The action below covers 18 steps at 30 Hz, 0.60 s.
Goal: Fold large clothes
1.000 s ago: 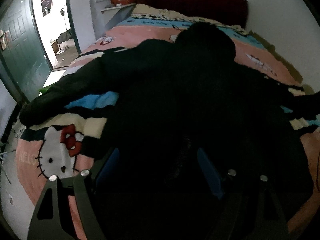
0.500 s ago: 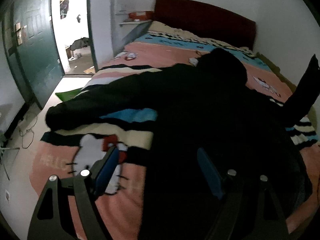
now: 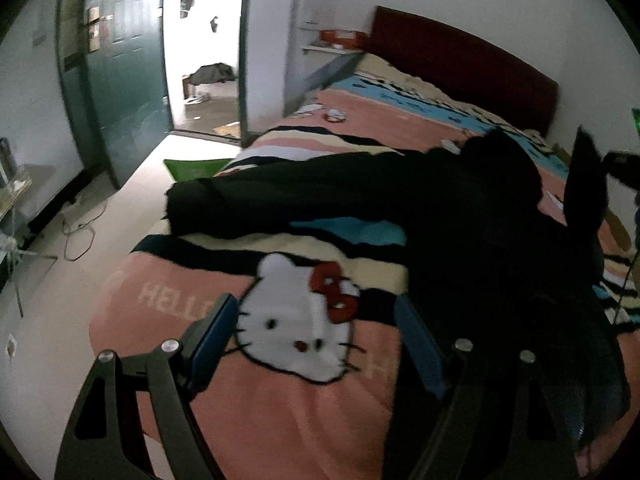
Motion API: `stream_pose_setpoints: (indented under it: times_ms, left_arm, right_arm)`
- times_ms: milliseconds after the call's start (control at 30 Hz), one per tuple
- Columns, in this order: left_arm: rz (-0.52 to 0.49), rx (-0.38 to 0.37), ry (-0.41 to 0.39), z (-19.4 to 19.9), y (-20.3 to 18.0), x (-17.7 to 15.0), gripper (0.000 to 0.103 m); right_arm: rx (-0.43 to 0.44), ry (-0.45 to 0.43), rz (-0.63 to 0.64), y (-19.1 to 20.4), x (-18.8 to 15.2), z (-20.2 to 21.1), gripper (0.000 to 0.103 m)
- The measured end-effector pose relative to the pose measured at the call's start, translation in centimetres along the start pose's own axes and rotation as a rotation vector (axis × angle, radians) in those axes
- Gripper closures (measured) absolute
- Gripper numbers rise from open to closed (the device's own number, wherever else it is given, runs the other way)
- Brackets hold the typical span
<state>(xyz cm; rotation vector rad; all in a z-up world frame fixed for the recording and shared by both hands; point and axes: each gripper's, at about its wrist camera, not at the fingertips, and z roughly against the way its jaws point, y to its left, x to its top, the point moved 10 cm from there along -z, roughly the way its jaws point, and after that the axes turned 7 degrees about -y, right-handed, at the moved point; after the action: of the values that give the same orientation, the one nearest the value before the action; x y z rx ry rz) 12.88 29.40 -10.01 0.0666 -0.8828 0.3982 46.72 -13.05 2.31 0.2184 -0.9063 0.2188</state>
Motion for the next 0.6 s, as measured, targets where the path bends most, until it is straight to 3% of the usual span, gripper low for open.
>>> stream_pose_setpoints:
  times_ms: [300,500,600]
  left_arm:
    - [0.035,0.019,0.001,-1.2,1.6,-0.4,0.023]
    - [0.033,0.036,0.012,-1.7,1.7,-0.7,0.023]
    - [0.034,0.034,0.037,-2.2,1.8,-0.8,0.023]
  right_arm:
    - [0.070,0.150,0.057,6.9,-8.3,-8.5,0.092]
    - [0.082,0.224,0.079,8.9,-12.4,-11.3,0.092]
    - [0.081,0.218,0.080,8.9,-12.7,-10.9,0.091]
